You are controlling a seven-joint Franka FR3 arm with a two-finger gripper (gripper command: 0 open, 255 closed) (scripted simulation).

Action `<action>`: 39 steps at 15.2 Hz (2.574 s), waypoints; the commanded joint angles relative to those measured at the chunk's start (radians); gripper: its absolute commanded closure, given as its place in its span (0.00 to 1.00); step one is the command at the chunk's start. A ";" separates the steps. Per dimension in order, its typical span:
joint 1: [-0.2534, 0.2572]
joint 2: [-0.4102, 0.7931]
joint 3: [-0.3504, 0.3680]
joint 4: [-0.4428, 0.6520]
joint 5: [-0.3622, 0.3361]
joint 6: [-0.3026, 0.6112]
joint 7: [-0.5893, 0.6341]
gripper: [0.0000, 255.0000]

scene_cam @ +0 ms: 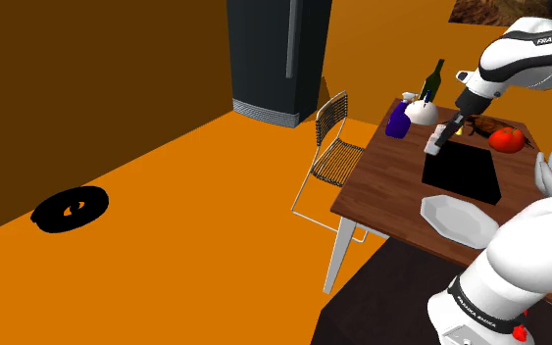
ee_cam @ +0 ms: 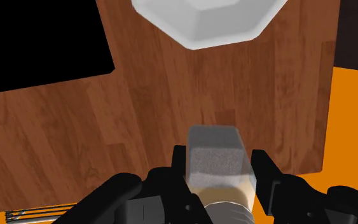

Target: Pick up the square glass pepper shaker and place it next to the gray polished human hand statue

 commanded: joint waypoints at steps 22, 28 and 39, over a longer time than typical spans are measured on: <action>-0.028 0.069 -0.541 0.340 -0.114 -0.172 -0.569 1.00; 0.037 0.095 -0.660 0.375 -0.116 -0.149 -0.629 1.00; 0.118 0.111 -0.795 0.287 -0.140 -0.007 -0.641 1.00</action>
